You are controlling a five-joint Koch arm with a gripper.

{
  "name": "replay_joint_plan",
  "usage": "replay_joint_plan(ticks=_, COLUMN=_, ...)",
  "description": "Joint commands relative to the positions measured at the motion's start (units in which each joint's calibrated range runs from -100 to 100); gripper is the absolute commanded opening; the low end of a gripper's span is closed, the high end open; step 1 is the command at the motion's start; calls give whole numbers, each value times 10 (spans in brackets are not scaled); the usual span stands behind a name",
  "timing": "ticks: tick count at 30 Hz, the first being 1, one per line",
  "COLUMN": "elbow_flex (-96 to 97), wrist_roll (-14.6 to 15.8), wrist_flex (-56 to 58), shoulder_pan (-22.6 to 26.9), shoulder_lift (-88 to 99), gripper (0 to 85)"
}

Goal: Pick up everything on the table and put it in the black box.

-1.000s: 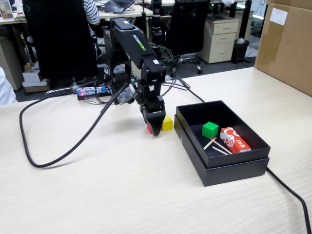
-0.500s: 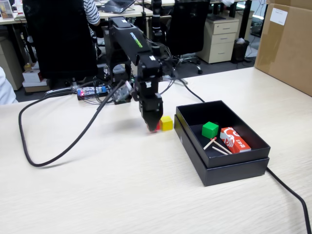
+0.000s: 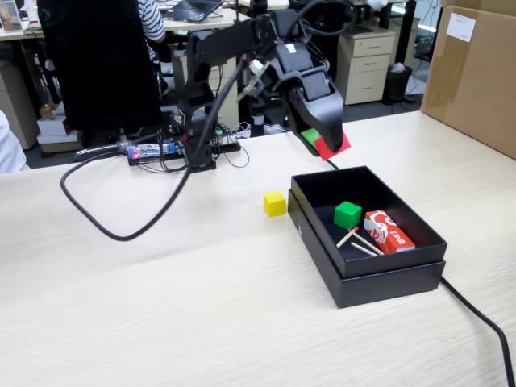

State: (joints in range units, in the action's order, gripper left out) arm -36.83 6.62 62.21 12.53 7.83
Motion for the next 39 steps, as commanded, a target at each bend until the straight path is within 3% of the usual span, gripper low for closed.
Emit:
replay_joint_plan(ticks=1, elbow_flex=-69, wrist_roll=-8, wrist_flex=-3, shoulder_pan=6, shoulder_lift=-42, gripper=11)
replay_joint_plan(ticks=6, elbow_flex=-84, wrist_roll=-3, wrist_flex=-3, shoulder_pan=10, shoulder_lift=-187, gripper=11)
replay_joint_plan(ticks=18, elbow_flex=-31, wrist_roll=-1, wrist_flex=3, shoulder_pan=8, shoulder_lift=-271, gripper=13)
replay_joint_plan(ticks=19, elbow_flex=-25, wrist_roll=0, wrist_flex=3, shoulder_pan=9, shoulder_lift=-274, gripper=33)
replay_joint_plan(ticks=20, elbow_flex=-3, wrist_roll=2, wrist_flex=3, shoulder_pan=12, shoulder_lift=-279, gripper=140)
replay_joint_plan(ticks=22, elbow_flex=4, wrist_roll=3, wrist_flex=3, shoulder_pan=13, shoulder_lift=-275, gripper=142)
replay_joint_plan(ticks=24, elbow_flex=14, wrist_roll=3, wrist_flex=3, shoulder_pan=14, shoulder_lift=-265, gripper=257)
replay_joint_plan(ticks=28, elbow_flex=28, wrist_roll=3, wrist_flex=3, shoulder_pan=15, shoulder_lift=-221, gripper=394)
replay_joint_plan(ticks=39, elbow_flex=98, wrist_roll=0, wrist_flex=2, shoulder_pan=4, shoulder_lift=78, gripper=444)
